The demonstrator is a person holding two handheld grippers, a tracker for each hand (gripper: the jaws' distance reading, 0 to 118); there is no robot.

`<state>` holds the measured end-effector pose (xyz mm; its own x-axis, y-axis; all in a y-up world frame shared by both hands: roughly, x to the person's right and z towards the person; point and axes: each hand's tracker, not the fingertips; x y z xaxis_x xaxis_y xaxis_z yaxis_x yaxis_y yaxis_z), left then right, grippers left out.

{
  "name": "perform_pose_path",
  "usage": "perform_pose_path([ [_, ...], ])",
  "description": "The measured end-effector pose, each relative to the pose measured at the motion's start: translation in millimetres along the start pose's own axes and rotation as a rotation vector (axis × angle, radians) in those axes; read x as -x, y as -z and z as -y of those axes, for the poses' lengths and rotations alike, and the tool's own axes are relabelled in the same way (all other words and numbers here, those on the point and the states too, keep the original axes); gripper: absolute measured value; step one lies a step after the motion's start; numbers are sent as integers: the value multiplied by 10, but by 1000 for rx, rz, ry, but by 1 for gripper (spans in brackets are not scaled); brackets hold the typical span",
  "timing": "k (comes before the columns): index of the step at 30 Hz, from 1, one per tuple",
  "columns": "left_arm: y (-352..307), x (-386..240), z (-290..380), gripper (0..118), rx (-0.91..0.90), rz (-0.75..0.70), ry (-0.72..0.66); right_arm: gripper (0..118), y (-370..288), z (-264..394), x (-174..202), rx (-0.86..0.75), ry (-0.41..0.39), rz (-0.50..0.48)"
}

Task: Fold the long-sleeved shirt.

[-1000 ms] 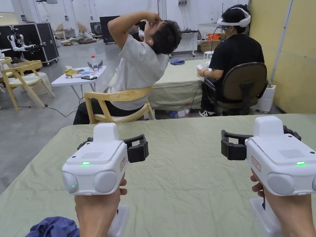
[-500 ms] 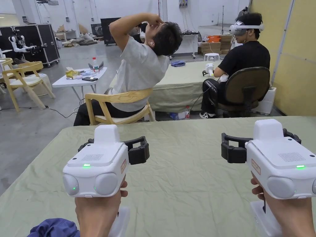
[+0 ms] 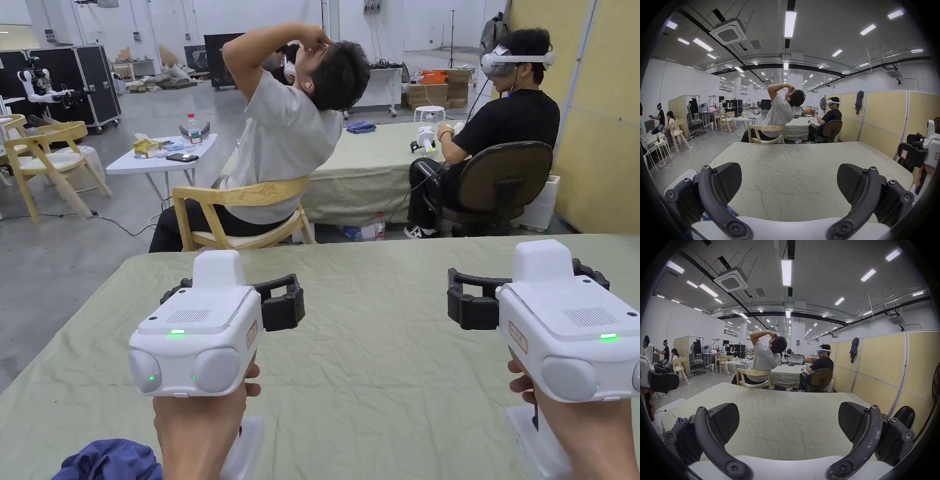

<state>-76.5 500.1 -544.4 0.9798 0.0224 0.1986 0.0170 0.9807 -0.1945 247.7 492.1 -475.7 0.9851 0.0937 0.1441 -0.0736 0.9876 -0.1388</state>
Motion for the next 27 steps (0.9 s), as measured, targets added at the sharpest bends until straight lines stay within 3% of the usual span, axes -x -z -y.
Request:
perform_pose_path([
  [27,25,-30,50,116,11,1,25,118,25,44,-1,16,-4,18],
])
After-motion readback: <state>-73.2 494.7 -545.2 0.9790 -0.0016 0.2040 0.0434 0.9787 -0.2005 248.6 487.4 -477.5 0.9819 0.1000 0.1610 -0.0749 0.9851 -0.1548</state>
